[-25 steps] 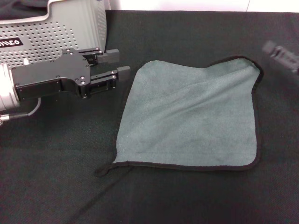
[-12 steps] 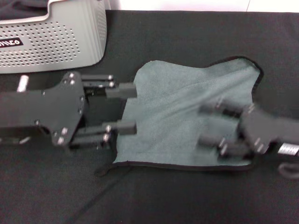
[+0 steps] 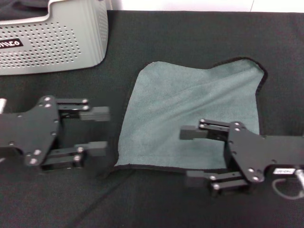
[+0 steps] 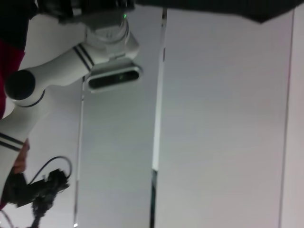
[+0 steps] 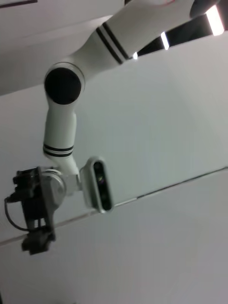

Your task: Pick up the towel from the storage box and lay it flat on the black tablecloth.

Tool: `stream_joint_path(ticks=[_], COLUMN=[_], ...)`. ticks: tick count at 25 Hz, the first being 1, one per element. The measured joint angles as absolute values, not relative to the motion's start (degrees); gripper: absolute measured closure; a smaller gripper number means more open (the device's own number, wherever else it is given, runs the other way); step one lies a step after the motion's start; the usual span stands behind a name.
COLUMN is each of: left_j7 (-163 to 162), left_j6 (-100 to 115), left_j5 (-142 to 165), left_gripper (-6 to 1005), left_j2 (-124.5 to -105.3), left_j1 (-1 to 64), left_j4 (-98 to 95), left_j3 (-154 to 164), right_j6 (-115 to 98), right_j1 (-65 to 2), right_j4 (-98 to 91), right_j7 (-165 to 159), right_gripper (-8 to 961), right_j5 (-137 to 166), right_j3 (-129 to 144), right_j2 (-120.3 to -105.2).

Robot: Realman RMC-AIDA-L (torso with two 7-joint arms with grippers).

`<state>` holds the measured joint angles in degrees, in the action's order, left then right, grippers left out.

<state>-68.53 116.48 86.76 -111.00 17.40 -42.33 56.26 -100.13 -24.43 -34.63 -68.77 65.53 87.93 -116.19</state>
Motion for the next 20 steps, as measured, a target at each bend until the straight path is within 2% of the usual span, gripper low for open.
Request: stream_joint_path(ticks=[2,5,20], left_j7=[-68.5,-68.4,-69.2], left_j6=[116.5,116.5,116.6], left_j5=[87.0,87.2,86.5], left_gripper=[451,451,451], left_j2=[-109.41,-108.26,-107.08], left_j1=[17.3,16.9,16.4], left_j4=[-40.5,-39.2,-39.6], left_j3=[56.3,56.1,53.9], right_j6=[-97.8,-94.7,-89.6], right_j1=[-24.6,-25.4,-29.8], right_j4=[-36.1,-37.9,-38.2], right_j7=[-68.7,-68.7,-70.1], right_gripper=[126,126,126], right_j5=[63.4,62.3,61.4], right_j3=[90.6,93.2,94.7], right_j2=[-116.19,-116.18,-116.18])
